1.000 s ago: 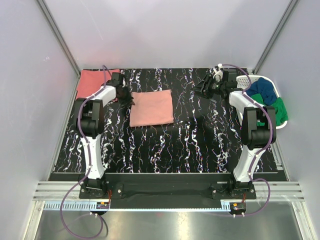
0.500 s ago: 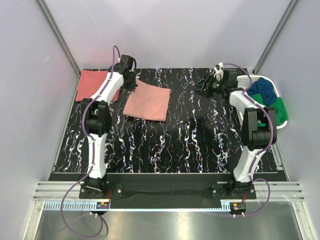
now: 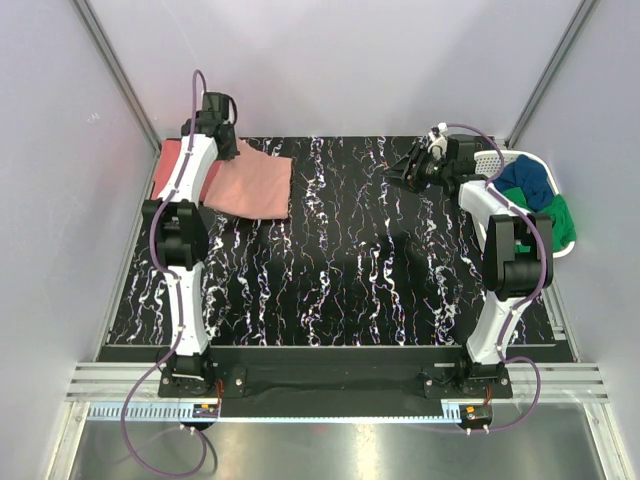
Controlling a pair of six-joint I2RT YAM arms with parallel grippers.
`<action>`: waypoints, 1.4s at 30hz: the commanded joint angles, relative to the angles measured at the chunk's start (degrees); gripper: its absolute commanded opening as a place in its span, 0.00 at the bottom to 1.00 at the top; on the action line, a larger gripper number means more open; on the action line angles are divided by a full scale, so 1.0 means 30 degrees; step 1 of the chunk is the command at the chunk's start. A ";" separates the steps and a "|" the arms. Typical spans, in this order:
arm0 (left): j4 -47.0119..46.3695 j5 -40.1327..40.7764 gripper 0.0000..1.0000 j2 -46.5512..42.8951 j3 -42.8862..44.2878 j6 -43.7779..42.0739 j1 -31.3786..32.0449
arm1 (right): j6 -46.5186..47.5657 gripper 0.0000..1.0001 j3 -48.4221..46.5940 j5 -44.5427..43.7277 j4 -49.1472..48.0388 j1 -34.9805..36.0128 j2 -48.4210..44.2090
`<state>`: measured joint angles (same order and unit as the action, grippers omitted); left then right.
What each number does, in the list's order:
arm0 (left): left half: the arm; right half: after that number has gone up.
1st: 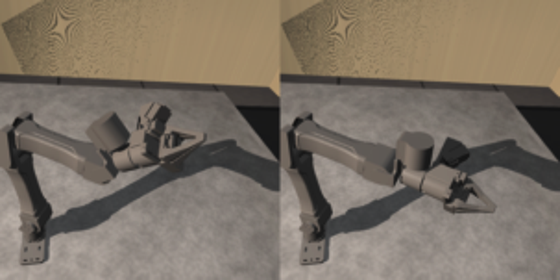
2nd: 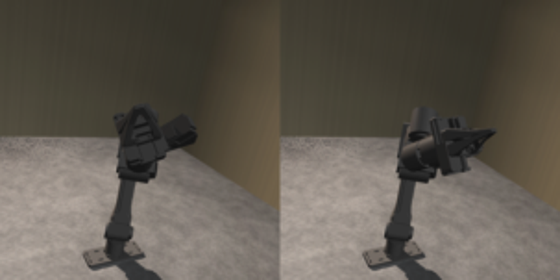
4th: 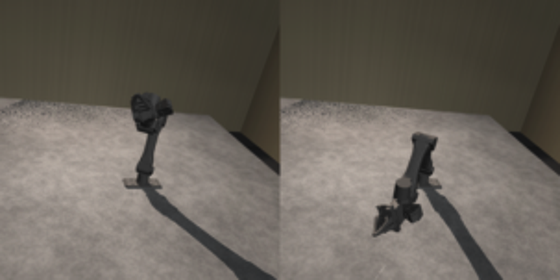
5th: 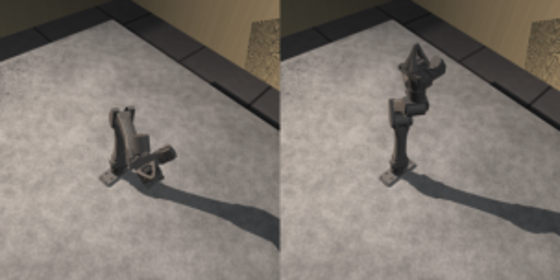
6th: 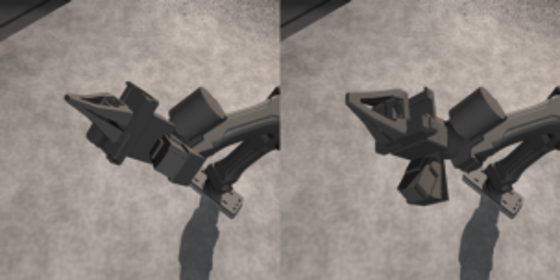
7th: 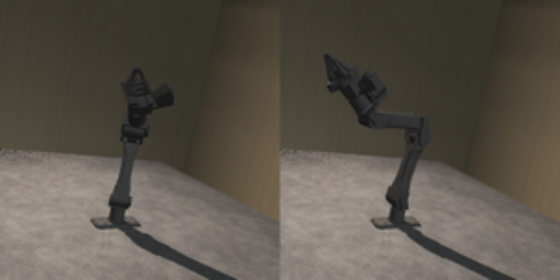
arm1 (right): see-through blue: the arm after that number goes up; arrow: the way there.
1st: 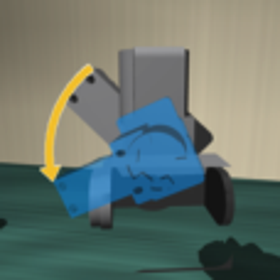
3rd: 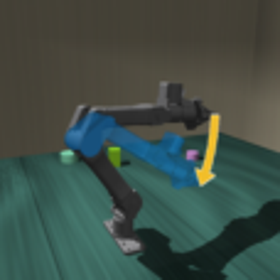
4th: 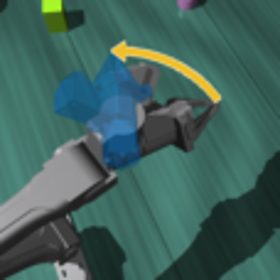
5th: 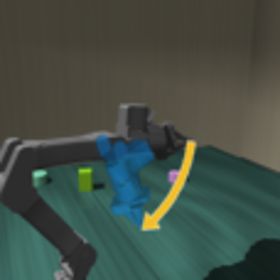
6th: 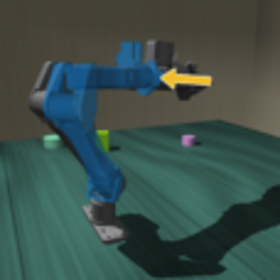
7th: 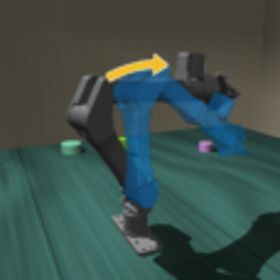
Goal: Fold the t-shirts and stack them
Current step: Neatly place the folded tshirt to the corner
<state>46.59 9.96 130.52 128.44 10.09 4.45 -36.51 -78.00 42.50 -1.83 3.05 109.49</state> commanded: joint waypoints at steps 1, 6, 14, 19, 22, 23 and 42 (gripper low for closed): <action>-0.2049 0.1513 0.00 -0.0791 0.1220 -0.1311 -0.0368 | 0.0217 0.54 -0.1305 -0.0309 -0.0477 -0.0049 0.0269; -0.3691 0.1691 0.00 -0.1347 0.0576 -0.1662 -0.0984 | 0.0481 0.54 -0.1890 -0.0456 -0.0184 -0.0050 0.0766; -0.4543 0.2394 0.00 -0.1495 0.1276 -0.2776 -0.1454 | 0.0686 0.54 -0.2565 -0.0514 0.0052 -0.0020 0.1441; -0.4307 0.2483 0.00 -0.1436 0.1807 -0.2805 -0.2592 | 0.0716 0.55 -0.3209 -0.0573 0.0169 -0.0049 0.2026; -0.4425 0.2452 0.00 -0.0968 0.1981 -0.2806 -0.3354 | 0.0715 0.54 -0.3590 -0.0486 0.0198 -0.0049 0.2437; -0.4629 0.2308 0.00 -0.0880 0.1749 -0.2806 -0.3561 | 0.0803 0.54 -0.3794 -0.0572 0.0314 -0.0021 0.2612; -0.8878 -0.0238 0.63 0.1234 0.0960 -0.2192 -0.5497 | 0.1185 0.58 -0.5056 -0.0808 0.1077 -0.0050 0.4811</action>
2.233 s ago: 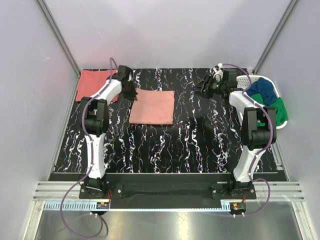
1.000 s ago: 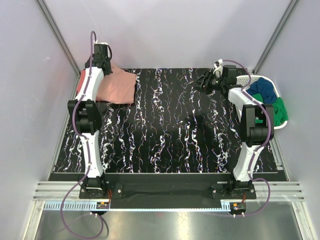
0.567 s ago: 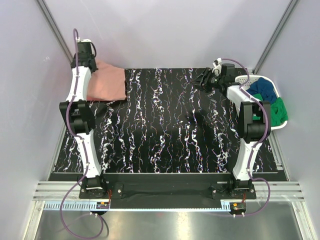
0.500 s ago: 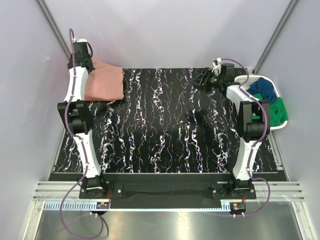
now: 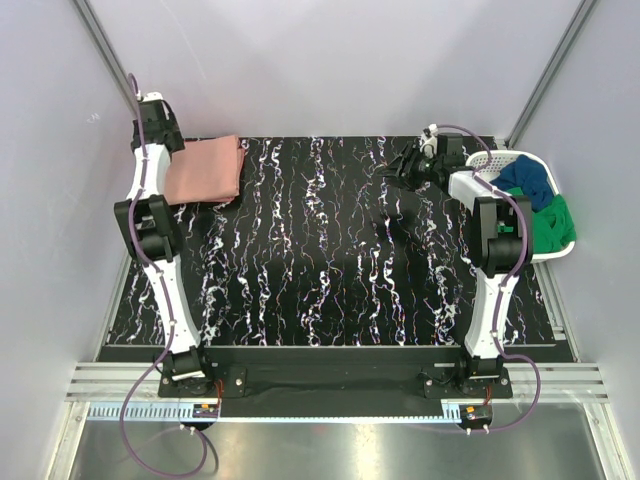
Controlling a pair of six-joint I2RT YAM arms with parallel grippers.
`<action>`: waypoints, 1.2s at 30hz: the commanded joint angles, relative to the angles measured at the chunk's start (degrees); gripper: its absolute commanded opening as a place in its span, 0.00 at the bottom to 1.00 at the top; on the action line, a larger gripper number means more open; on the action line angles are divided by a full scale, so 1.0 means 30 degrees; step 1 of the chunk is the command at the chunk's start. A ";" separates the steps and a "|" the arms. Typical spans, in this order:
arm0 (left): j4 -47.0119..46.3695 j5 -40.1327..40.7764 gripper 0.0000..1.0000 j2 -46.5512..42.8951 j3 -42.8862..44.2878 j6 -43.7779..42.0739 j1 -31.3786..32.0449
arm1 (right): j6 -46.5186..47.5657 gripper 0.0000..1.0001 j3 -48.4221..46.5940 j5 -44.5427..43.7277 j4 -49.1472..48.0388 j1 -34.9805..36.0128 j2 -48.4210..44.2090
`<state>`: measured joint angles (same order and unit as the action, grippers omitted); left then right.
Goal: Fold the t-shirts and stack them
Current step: Neatly place the folded tshirt to the corner
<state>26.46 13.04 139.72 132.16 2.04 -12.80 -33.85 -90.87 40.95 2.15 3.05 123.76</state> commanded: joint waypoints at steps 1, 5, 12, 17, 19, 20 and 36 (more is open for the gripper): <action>-0.2285 -0.1734 0.63 -0.2330 -0.1095 0.0810 0.0339 | 0.0296 0.58 -0.0765 -0.0290 -0.0249 -0.0050 0.0083; -0.1530 -0.4048 0.65 -0.4438 -0.2126 0.1457 0.0953 | 0.0353 0.60 -0.0706 -0.0261 0.0158 -0.0049 -0.0122; -0.1753 -0.8498 0.65 -0.9264 -0.7613 0.4297 0.3643 | 0.0208 1.00 -0.0296 -0.0847 0.2443 0.0009 -0.2667; -0.2784 -0.9765 0.99 -1.2788 -1.2669 0.4564 0.6312 | 0.1259 1.00 0.1075 -0.1401 0.5163 0.0039 -0.6385; -0.2522 -0.9998 0.99 -1.4220 -1.4457 0.4680 0.7485 | 0.1495 1.00 0.1780 -0.1726 0.6423 0.0068 -0.7993; -0.2636 -1.0493 0.99 -1.4723 -1.5101 0.4651 0.8097 | 0.1584 1.00 0.2016 -0.1610 0.6808 0.0068 -0.8467; -0.4599 -1.3374 0.99 -2.6732 -2.4915 0.6378 1.1121 | 0.3138 1.00 0.9838 -0.2077 0.8629 0.0067 -2.0245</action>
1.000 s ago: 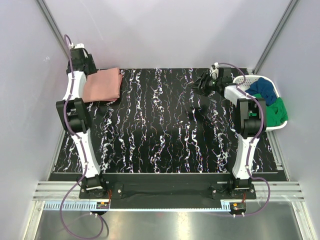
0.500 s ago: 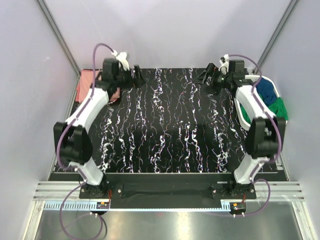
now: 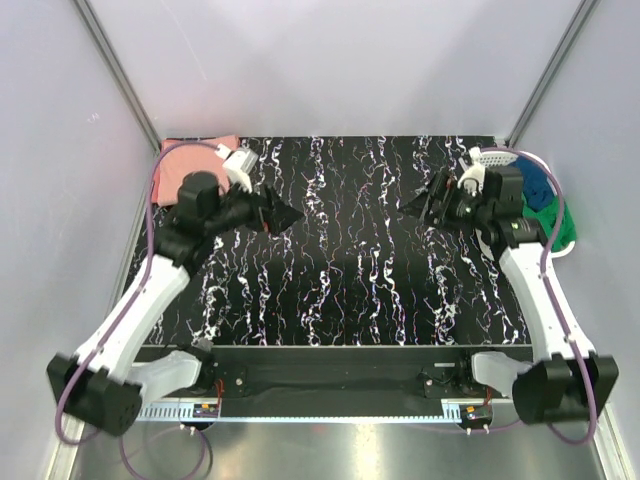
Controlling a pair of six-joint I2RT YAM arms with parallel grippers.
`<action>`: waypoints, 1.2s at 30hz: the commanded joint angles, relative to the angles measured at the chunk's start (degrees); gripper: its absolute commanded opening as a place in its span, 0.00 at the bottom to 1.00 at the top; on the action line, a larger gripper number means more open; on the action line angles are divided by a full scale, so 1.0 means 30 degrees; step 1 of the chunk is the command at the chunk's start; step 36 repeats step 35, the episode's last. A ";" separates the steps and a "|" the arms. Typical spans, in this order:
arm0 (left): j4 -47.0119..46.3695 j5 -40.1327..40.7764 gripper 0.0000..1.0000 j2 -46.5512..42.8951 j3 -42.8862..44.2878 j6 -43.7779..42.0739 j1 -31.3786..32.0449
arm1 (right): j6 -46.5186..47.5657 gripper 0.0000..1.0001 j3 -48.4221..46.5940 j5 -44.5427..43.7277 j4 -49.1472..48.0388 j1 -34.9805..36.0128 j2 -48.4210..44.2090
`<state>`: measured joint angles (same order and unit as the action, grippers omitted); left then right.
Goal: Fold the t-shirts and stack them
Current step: Neatly place the folded tshirt to the corner
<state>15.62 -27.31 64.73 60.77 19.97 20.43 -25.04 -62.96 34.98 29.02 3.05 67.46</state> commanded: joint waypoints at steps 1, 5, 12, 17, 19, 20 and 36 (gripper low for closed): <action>-0.1190 0.0312 0.99 -0.3019 -0.1533 0.0579 0.0047 | 0.0114 1.00 0.1001 -0.0117 -0.0471 0.0068 -0.2264; -0.0610 0.1426 0.99 -0.5723 -0.2591 0.0406 0.0047 | 0.0260 1.00 0.1767 -0.0732 -0.0151 0.0068 -0.3764; 0.0829 0.2483 0.99 -0.7659 -0.2592 -0.0210 0.0047 | 0.0230 0.99 0.2500 -0.0938 0.0025 0.0067 -0.5318; 0.1152 0.2658 0.99 -0.8508 -0.2503 -0.0093 0.0047 | 0.0084 1.00 0.2032 -0.1054 0.0231 0.0068 -0.5787; 0.1036 0.2629 0.99 -0.8685 -0.2678 0.0082 0.0047 | 0.0026 1.00 0.1973 -0.1288 0.0231 0.0039 -0.5963; 0.0948 0.2571 0.99 -0.8744 -0.2767 0.0141 0.0047 | -0.0004 1.00 0.1944 -0.1348 0.0231 0.0038 -0.5993; 0.1269 0.2483 0.99 -0.8920 -0.2768 0.0054 0.0047 | -0.0062 1.00 0.1826 -0.1963 0.0348 0.0067 -0.6461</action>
